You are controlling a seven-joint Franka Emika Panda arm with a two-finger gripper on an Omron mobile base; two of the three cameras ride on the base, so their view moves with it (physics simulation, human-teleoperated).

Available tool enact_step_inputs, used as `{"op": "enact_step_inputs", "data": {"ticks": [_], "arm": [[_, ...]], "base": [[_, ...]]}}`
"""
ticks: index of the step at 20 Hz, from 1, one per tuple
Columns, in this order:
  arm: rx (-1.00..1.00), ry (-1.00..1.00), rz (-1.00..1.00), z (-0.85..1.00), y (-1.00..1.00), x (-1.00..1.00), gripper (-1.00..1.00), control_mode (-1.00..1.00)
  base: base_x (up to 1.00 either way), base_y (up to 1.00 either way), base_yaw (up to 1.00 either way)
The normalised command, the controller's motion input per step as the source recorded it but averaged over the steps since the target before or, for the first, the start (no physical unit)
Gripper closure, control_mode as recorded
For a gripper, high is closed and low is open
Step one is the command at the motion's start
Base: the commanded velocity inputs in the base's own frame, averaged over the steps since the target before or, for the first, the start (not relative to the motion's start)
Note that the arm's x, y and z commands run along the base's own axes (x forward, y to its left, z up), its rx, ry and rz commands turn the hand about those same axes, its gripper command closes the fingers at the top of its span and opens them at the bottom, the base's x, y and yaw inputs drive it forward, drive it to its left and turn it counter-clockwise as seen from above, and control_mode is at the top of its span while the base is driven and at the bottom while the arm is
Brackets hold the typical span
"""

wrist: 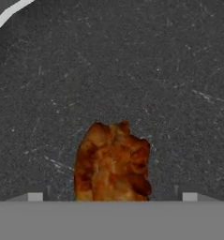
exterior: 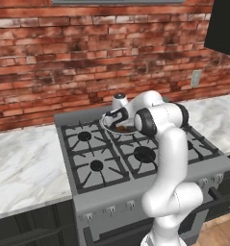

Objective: Take the chicken drumsticks from the pan and place one on each plate on the dining counter.

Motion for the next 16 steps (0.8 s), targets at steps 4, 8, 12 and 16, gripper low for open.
{"op": "enact_step_inputs", "data": {"ticks": [4, 8, 12, 16], "arm": [[0.0, 0.01, 0.0, -0.1, 0.0, 0.33, 1.0, -1.0], [0.0, 0.15, 0.0, -0.21, 0.0, 0.16, 1.0, -1.0], [0.0, 0.19, 0.0, -0.3, 0.0, -0.04, 1.0, -1.0], [0.0, 0.14, 0.0, -0.3, 0.0, -0.17, 1.0, -1.0]], "base": [[0.0, 0.0, 0.0], [0.0, 0.0, 0.0], [0.0, 0.0, 0.0], [0.0, 0.0, 0.0]]}}
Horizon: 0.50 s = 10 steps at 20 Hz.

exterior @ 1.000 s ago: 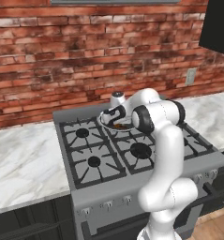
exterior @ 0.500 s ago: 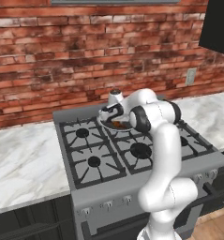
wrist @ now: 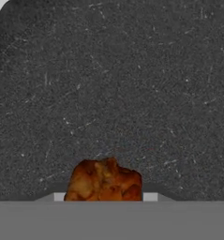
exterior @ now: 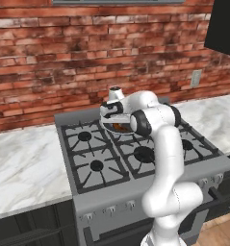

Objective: Take the chicken drumsticks from the pan and place one on each plate on the dining counter.

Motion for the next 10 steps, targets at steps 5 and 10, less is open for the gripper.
{"op": "enact_step_inputs", "data": {"ticks": [5, 10], "arm": [[0.0, 0.04, 0.0, -0.07, -0.12, -0.04, 1.0, -1.0], [0.02, -0.04, 0.0, 0.42, -0.2, -0.19, 1.0, -1.0]], "base": [[0.0, 0.0, 0.0], [0.0, 0.0, 0.0]]}}
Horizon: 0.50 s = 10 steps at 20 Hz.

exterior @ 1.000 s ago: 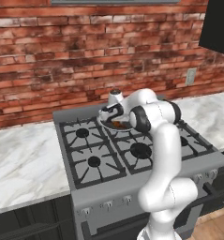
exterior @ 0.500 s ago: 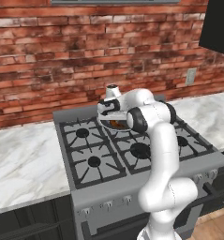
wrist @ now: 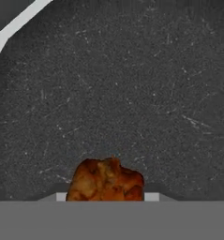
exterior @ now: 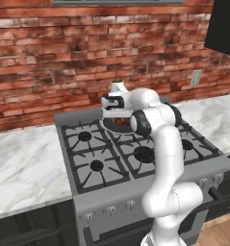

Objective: Take the chicken drumsticks from the pan and place one on each plate on the dining counter.

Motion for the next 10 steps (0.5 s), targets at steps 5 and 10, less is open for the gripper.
{"op": "enact_step_inputs", "data": {"ticks": [5, 10], "arm": [[0.02, -0.31, 0.17, 0.36, -0.17, -0.95, 1.0, -1.0], [0.0, -0.31, 0.09, 0.24, 0.0, -1.0, 1.0, -1.0]], "base": [[0.0, 0.0, 0.0], [0.0, 0.0, 0.0]]}}
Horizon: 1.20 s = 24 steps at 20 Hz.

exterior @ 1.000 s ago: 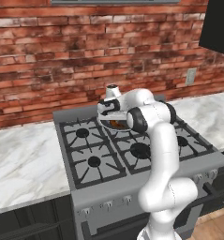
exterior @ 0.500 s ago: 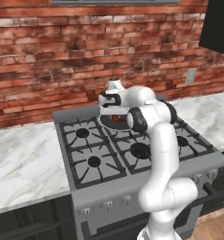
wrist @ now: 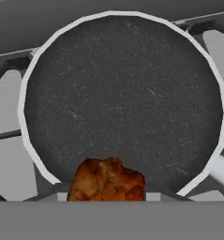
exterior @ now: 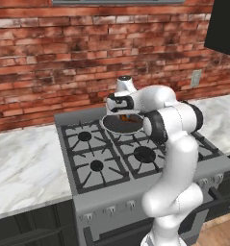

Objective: Take the chicken drumsticks from the pan and place one on each plate on the dining counter.

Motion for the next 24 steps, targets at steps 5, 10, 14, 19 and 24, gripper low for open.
{"op": "enact_step_inputs", "data": {"ticks": [5, 10, 14, 19, 24], "arm": [[0.0, -0.19, 0.01, 0.05, 0.0, -0.99, 1.0, -1.0], [0.07, -0.02, 0.0, 0.4, -0.06, -0.68, 1.0, -1.0], [0.1, 0.2, 0.0, 0.63, -0.11, -0.43, 1.0, -1.0], [0.07, 0.04, 0.03, 0.38, -0.05, -0.41, 1.0, -1.0], [0.0, 0.0, 0.02, 0.04, 0.04, -0.28, 1.0, -1.0]], "base": [[0.0, 0.0, 0.0], [0.0, 0.0, 0.0], [0.0, 0.0, 0.0], [0.0, 0.0, 0.0], [0.0, 0.0, 0.0]]}}
